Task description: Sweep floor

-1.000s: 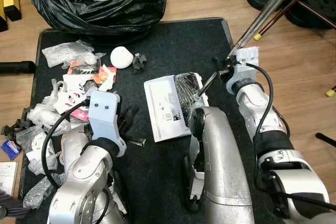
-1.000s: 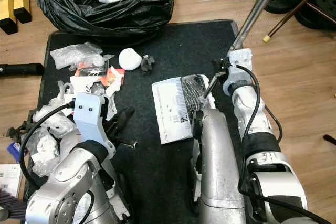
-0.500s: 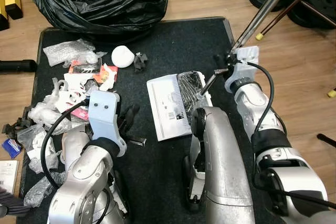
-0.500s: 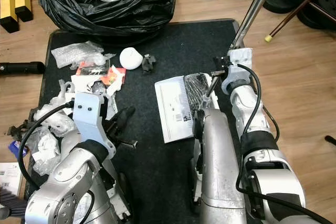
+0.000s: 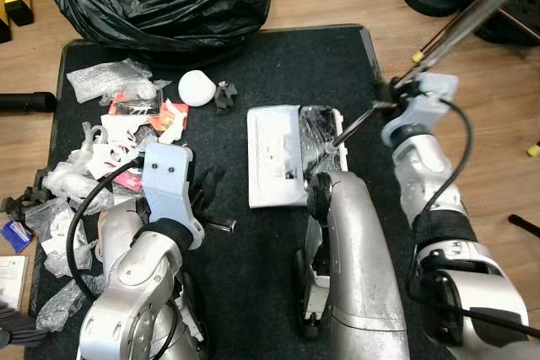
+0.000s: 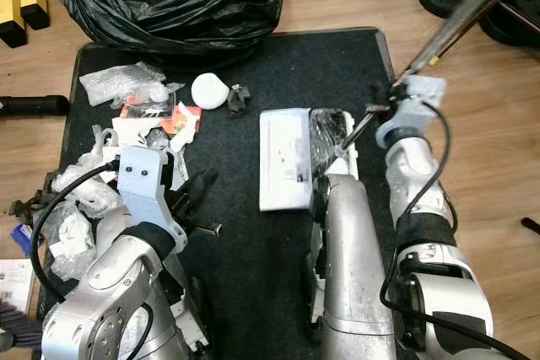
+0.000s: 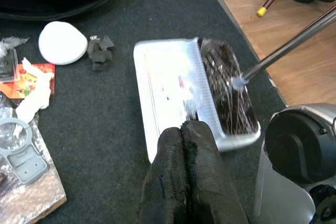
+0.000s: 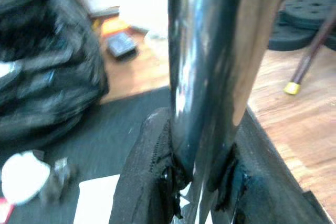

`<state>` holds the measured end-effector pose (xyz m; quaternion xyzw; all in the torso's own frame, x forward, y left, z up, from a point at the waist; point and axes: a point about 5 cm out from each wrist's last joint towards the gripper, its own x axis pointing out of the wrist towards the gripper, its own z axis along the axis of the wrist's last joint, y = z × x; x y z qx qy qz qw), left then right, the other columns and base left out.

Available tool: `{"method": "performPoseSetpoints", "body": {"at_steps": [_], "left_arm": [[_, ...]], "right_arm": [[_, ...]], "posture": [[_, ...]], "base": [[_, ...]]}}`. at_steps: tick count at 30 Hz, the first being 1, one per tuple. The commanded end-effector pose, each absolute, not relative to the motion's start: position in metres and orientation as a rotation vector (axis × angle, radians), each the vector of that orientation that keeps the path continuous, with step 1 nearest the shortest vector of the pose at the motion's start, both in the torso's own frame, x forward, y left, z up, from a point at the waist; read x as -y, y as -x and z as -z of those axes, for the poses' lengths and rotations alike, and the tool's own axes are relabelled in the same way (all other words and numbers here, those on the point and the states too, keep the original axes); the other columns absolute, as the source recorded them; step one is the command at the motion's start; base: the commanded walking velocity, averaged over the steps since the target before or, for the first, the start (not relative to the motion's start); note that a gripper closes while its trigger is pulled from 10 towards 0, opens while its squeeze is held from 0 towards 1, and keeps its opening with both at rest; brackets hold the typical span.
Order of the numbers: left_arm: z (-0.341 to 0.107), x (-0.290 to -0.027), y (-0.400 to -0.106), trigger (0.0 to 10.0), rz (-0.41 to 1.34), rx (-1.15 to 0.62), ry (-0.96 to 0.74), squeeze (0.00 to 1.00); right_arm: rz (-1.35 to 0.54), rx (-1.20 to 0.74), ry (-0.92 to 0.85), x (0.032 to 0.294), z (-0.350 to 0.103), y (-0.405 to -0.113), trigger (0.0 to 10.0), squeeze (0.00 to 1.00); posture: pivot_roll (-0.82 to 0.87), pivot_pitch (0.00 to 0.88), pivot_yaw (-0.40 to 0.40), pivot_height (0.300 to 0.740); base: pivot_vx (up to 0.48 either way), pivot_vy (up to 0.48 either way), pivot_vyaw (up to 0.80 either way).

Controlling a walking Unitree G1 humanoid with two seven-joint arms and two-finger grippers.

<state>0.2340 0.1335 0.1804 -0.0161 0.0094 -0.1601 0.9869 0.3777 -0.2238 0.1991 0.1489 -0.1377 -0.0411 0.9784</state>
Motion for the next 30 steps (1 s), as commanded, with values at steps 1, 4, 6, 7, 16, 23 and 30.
{"method": "performPoseSetpoints", "body": {"at_steps": [1, 4, 6, 7, 16, 23, 30], "left_arm": [[-0.175, -0.134, -0.233, 10.0, 0.309, -0.039, 0.038, 0.0], [-0.175, -0.134, -0.233, 10.0, 0.308, -0.038, 0.038, 0.0], [-0.175, -0.134, -0.234, 10.0, 0.308, -0.038, 0.037, 0.0], [-0.175, -0.135, -0.234, 10.0, 0.307, -0.037, 0.037, 0.0], [-0.172, -0.134, -0.236, 10.0, 0.308, -0.041, 0.033, 0.0], [-0.168, -0.132, -0.241, 10.0, 0.295, -0.065, 0.004, 0.0], [-0.164, -0.133, -0.247, 10.0, 0.261, -0.101, -0.031, 0.0]], "right_arm": [[0.135, 0.357, -0.425, 0.24, -0.211, -0.374, 10.0, 0.0], [0.162, 0.385, -0.504, 0.247, -0.215, -0.373, 10.0, 0.0], [0.179, 0.404, -0.558, 0.252, -0.217, -0.372, 10.0, 0.0], [0.191, 0.422, -0.601, 0.256, -0.221, -0.371, 10.0, 0.0], [0.16, 0.48, -0.656, 0.26, -0.24, -0.367, 10.0, 0.0], [0.097, 0.523, -0.673, 0.255, -0.256, -0.364, 10.0, 0.0], [0.059, 0.528, -0.701, 0.248, -0.262, -0.363, 10.0, 0.0]], "posture": [[-0.07, 0.405, -0.13, 0.375], [-0.07, 0.404, -0.13, 0.38], [-0.07, 0.403, -0.129, 0.385], [-0.07, 0.402, -0.129, 0.39], [-0.08, 0.367, -0.137, 0.41], [-0.09, 0.342, -0.144, 0.435], [-0.09, 0.326, -0.149, 0.46]], "base": [[0.0, 0.0, 0.0], [0.0, 0.0, 0.0], [0.0, 0.0, 0.0], [0.0, 0.0, 0.0], [0.0, 0.0, 0.0], [0.0, 0.0, 0.0], [0.0, 0.0, 0.0]]}}
